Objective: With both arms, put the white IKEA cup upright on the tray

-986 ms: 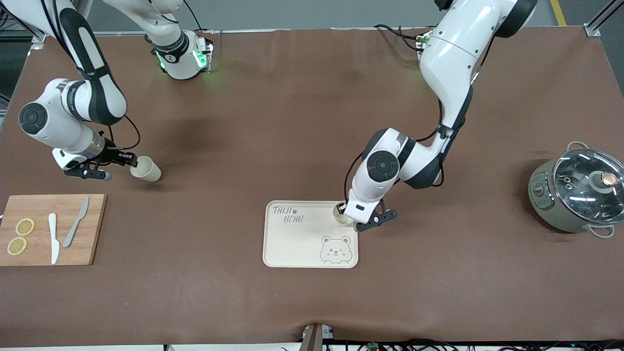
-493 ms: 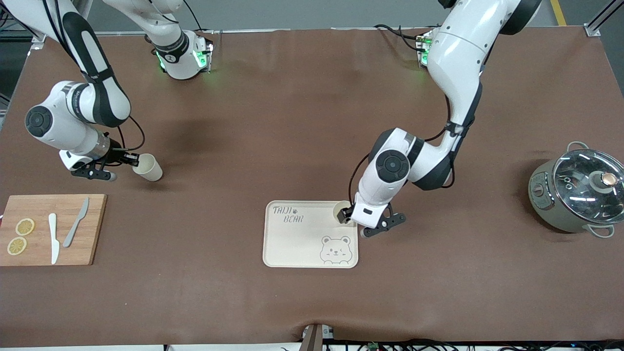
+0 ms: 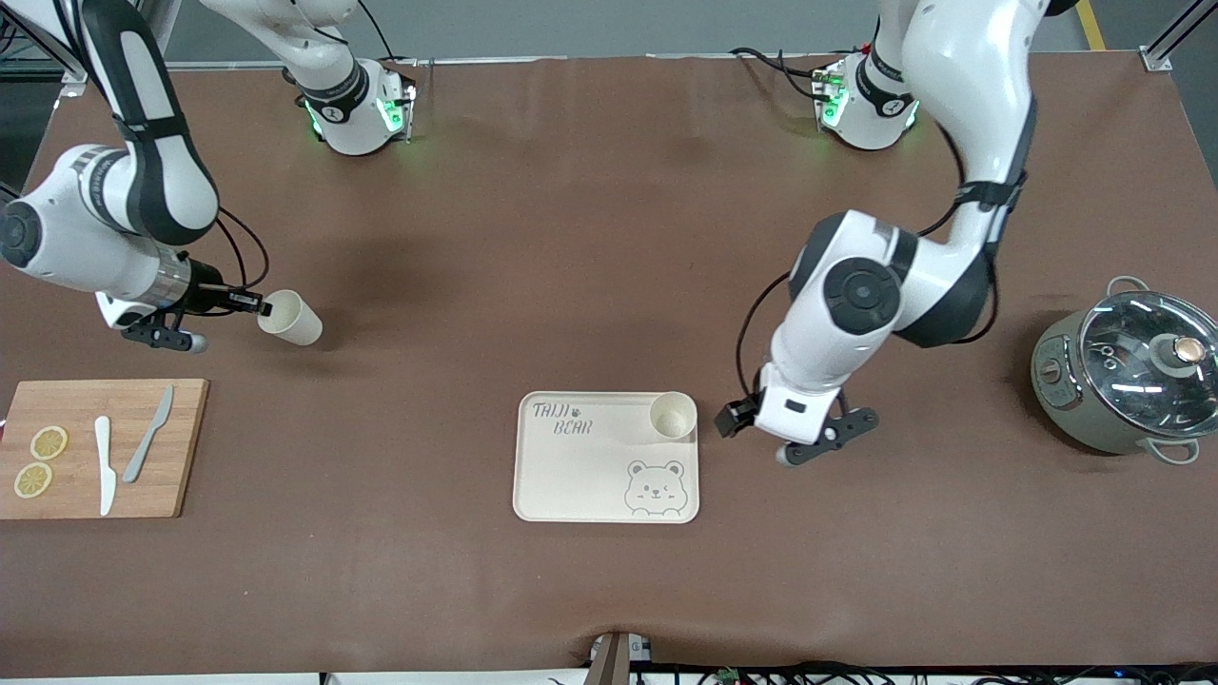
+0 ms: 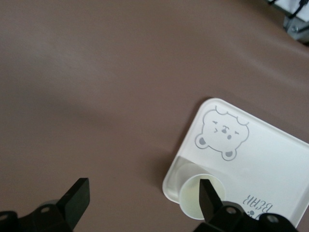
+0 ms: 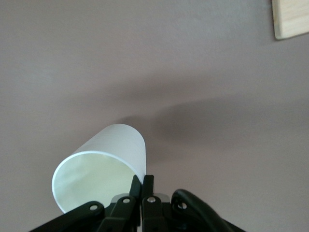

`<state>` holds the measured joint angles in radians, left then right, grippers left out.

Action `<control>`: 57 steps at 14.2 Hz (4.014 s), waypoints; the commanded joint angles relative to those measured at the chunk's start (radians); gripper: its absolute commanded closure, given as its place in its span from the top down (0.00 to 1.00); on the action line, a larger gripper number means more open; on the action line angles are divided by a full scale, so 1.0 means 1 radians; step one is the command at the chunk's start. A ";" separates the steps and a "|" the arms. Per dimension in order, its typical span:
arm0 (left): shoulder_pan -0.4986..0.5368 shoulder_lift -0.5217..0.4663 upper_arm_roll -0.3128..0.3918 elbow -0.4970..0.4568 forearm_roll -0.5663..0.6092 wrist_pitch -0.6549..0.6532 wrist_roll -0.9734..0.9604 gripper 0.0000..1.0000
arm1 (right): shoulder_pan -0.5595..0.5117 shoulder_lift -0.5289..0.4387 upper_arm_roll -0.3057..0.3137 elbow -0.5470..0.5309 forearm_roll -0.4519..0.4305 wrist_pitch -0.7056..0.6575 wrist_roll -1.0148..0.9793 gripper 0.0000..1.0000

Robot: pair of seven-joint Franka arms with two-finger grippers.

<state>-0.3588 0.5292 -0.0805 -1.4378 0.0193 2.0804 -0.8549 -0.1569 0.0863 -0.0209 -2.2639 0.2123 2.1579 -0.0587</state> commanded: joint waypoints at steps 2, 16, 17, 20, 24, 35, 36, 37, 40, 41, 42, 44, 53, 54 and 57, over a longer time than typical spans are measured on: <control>0.079 -0.116 0.002 -0.024 -0.010 -0.132 0.178 1.00 | 0.048 0.036 0.002 0.101 0.027 -0.032 0.173 0.00; 0.325 -0.357 -0.004 -0.024 0.051 -0.405 0.465 1.00 | 0.556 0.553 0.004 0.779 0.032 -0.079 1.297 0.00; 0.349 -0.373 -0.004 -0.024 0.050 -0.414 0.511 1.00 | 0.583 0.573 0.004 0.822 0.030 -0.078 1.376 0.00; 0.379 -0.408 -0.001 -0.023 0.050 -0.485 0.566 1.00 | 0.652 0.648 0.002 0.934 0.027 -0.058 1.549 0.00; 0.379 -0.454 -0.001 -0.023 0.050 -0.555 0.568 1.00 | 0.683 0.681 0.002 0.932 0.027 0.039 1.614 0.00; 0.379 -0.485 -0.001 -0.027 0.039 -0.611 0.570 1.00 | 0.692 0.704 0.002 0.914 0.029 0.026 1.608 0.16; 0.379 -0.485 -0.001 -0.029 0.047 -0.609 0.573 1.00 | 0.694 0.704 0.002 0.906 0.029 0.028 1.608 0.17; 0.377 -0.483 -0.001 -0.030 0.053 -0.600 0.588 1.00 | 0.694 0.704 0.002 0.905 0.029 0.028 1.610 0.31; 0.379 -0.483 -0.002 -0.027 0.044 -0.583 0.602 1.00 | 0.691 0.690 0.001 0.906 0.029 0.025 1.614 1.00; 0.379 -0.485 -0.001 -0.029 0.039 -0.583 0.605 1.00 | 0.682 0.687 0.002 0.908 0.030 0.023 1.611 1.00; 0.379 -0.486 -0.001 -0.030 0.037 -0.585 0.605 1.00 | 0.679 0.679 0.002 0.908 0.030 0.017 1.611 1.00; 0.379 -0.486 -0.002 -0.032 0.036 -0.586 0.605 1.00 | 0.674 0.662 -0.002 0.915 0.029 -0.065 1.600 1.00; 0.377 -0.560 -0.013 -0.101 0.013 -0.626 0.615 1.00 | 0.482 0.443 -0.008 0.974 0.015 -0.387 1.392 1.00; 0.379 -0.572 -0.012 -0.116 0.013 -0.623 0.652 1.00 | 0.461 0.409 -0.008 0.980 0.015 -0.389 1.343 1.00; 0.379 -0.581 -0.010 -0.122 0.013 -0.625 0.728 1.00 | 0.360 0.323 -0.010 0.966 0.016 -0.513 1.170 1.00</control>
<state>0.0161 -0.0168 -0.0924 -1.5282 0.0484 1.4545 -0.1660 0.2554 0.4669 -0.0418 -1.2806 0.2245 1.7278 1.2166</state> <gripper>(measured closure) 0.000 0.000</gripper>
